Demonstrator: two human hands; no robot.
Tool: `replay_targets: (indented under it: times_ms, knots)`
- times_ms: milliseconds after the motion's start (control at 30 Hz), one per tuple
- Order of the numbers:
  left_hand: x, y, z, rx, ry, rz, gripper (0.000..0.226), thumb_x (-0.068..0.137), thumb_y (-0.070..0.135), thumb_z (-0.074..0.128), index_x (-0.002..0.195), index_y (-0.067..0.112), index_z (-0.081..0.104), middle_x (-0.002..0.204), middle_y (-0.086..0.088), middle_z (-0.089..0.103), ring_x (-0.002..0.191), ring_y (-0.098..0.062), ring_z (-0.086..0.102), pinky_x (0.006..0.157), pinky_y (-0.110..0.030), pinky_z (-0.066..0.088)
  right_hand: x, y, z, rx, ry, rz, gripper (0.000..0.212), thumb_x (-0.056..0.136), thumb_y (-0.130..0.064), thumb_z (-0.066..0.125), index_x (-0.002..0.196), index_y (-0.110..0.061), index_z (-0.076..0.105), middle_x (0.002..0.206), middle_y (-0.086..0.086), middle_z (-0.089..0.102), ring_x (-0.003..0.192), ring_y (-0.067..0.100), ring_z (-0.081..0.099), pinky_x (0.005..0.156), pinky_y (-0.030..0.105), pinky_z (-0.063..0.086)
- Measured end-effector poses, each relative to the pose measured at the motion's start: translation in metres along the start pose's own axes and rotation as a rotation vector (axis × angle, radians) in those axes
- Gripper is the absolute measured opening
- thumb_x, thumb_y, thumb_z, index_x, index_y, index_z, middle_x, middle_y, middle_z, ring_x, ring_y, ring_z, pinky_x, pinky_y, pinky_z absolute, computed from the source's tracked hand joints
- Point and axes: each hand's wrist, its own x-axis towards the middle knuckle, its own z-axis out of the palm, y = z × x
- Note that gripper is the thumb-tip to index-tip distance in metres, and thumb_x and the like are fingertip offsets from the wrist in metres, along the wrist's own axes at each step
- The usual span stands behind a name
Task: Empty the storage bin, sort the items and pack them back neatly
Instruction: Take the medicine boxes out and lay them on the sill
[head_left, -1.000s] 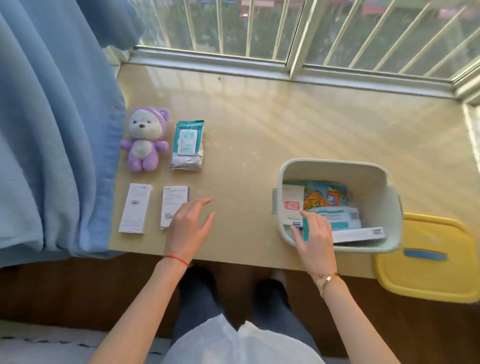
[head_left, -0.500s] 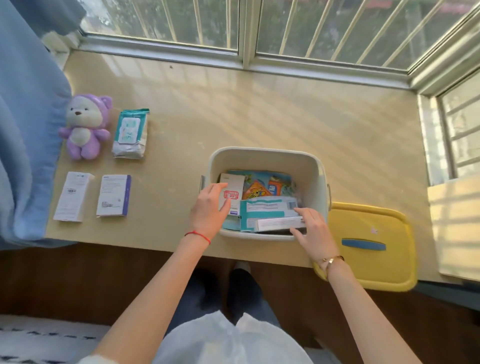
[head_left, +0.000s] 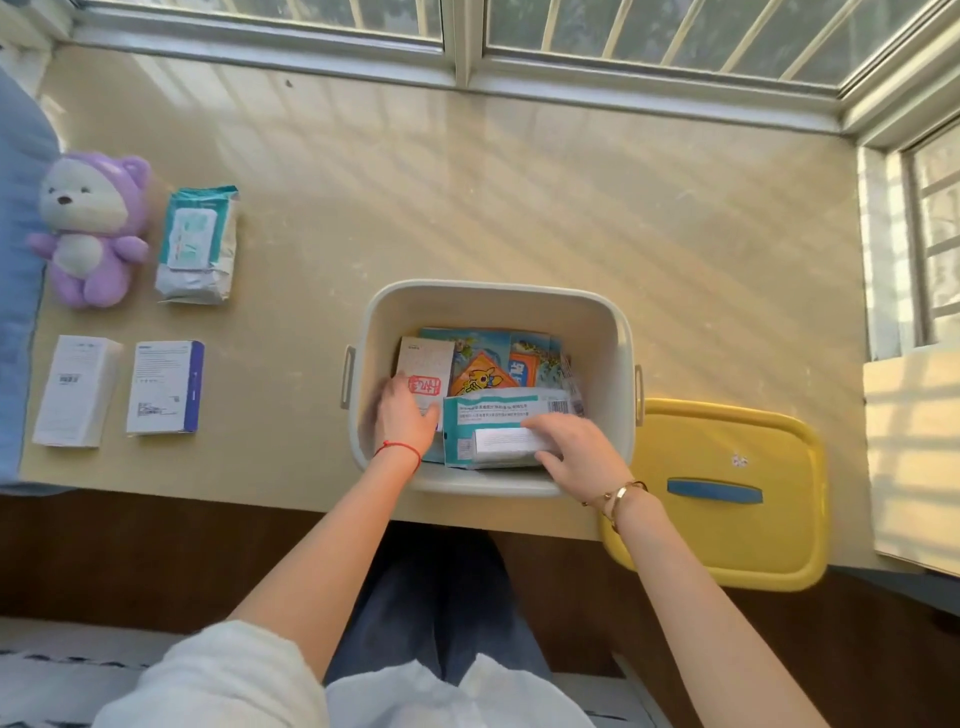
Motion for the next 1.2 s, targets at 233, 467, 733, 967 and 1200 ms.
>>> replay_targets:
  times_ms: [233, 467, 733, 967, 1200]
  knots:
    - [0.005, 0.004, 0.022, 0.166, 0.058, -0.04, 0.07, 0.086, 0.018, 0.064, 0.143, 0.004, 0.027, 0.134, -0.02, 0.041, 0.125, -0.035, 0.039, 0.106, -0.043, 0.034, 0.001, 0.004, 0.002, 0.347, 0.351, 0.232, 0.036, 0.089, -0.021, 0.058, 0.125, -0.017, 0.051, 0.12, -0.001, 0.059, 0.108, 0.011, 0.054, 0.092, 0.029, 0.049]
    - [0.009, 0.006, 0.029, 0.264, 0.1, -0.056, 0.084, 0.082, 0.026, 0.069, 0.147, 0.008, 0.019, 0.136, -0.019, 0.041, 0.115, -0.036, 0.042, 0.1, -0.044, 0.037, 0.003, -0.005, 0.006, 0.539, 0.424, 0.396, 0.037, 0.09, -0.025, 0.061, 0.124, -0.019, 0.052, 0.117, -0.008, 0.058, 0.105, 0.006, 0.053, 0.079, 0.006, 0.042]
    - [0.002, 0.009, 0.015, 0.159, 0.166, 0.022, 0.057, 0.081, 0.007, 0.068, 0.13, 0.006, 0.04, 0.125, -0.014, 0.039, 0.104, -0.032, 0.056, 0.089, -0.038, 0.048, 0.006, -0.017, 0.011, 0.575, 0.438, 0.418, 0.036, 0.091, -0.028, 0.059, 0.125, -0.02, 0.052, 0.119, -0.005, 0.06, 0.104, 0.004, 0.053, 0.072, 0.0, 0.04]
    - [-0.001, 0.009, -0.017, 0.085, 0.132, 0.216, 0.052, 0.081, 0.008, 0.067, 0.126, 0.018, 0.042, 0.127, -0.008, 0.049, 0.104, -0.027, 0.057, 0.085, -0.042, 0.052, 0.004, -0.036, 0.006, 0.619, 0.517, 0.439, 0.034, 0.092, -0.027, 0.056, 0.124, -0.015, 0.053, 0.116, 0.001, 0.063, 0.101, 0.01, 0.058, 0.067, -0.003, 0.041]
    - [-0.034, 0.012, -0.081, -0.23, 0.1, 0.293, 0.063, 0.085, 0.017, 0.067, 0.139, 0.03, 0.039, 0.126, 0.002, 0.057, 0.111, -0.01, 0.055, 0.087, -0.032, 0.054, -0.004, -0.068, -0.011, 0.76, 0.559, 0.408, 0.043, 0.093, -0.03, 0.055, 0.133, -0.016, 0.045, 0.106, -0.003, 0.064, 0.096, 0.01, 0.063, 0.071, 0.005, 0.048]
